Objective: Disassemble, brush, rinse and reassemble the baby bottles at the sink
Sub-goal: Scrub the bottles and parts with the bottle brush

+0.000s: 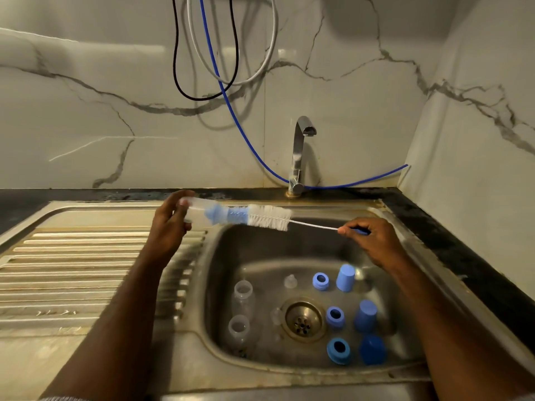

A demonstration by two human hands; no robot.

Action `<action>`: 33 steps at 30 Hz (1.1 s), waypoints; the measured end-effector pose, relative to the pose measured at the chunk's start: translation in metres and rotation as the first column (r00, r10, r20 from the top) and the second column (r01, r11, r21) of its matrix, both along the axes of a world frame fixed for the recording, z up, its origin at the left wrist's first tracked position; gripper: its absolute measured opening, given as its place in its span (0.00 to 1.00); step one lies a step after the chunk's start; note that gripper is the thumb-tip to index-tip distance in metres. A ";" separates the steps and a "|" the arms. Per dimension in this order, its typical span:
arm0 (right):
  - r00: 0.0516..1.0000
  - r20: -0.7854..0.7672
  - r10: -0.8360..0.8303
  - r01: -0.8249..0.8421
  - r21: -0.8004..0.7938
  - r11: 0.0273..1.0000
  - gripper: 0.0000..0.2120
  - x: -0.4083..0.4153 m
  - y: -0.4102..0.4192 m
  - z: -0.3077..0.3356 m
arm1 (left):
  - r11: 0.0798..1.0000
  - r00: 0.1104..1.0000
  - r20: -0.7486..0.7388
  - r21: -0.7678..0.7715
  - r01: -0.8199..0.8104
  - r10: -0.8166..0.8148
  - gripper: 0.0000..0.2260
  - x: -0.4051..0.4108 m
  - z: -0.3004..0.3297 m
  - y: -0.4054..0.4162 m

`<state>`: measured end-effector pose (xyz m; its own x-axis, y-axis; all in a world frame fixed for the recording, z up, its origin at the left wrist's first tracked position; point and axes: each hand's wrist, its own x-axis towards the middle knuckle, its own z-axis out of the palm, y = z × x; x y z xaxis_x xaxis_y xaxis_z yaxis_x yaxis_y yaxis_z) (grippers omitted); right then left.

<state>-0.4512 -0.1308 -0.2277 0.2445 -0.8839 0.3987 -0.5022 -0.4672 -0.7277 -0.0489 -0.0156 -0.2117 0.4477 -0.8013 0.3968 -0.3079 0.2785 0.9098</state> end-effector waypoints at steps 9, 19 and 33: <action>0.998 -0.059 -0.022 0.019 -0.057 0.998 0.06 0.011 0.001 0.002 | 0.997 0.998 -0.004 0.050 0.059 -0.059 0.11 -0.005 0.003 0.003; 0.938 -0.294 -0.181 0.141 -0.152 0.978 0.15 0.027 0.017 0.003 | 0.993 0.991 -0.067 0.011 0.119 -0.118 0.11 -0.027 0.002 0.004; 0.987 -0.126 -0.100 0.109 0.065 0.992 0.14 0.002 0.003 0.002 | 0.999 0.997 -0.070 -0.016 -0.038 0.037 0.08 -0.005 -0.001 0.006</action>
<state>-0.4492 -0.1276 -0.2258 0.1924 -0.9323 0.3062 -0.6326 -0.3564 -0.6876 -0.0537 -0.0092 -0.2130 0.5044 -0.7768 0.3771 -0.2541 0.2839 0.9246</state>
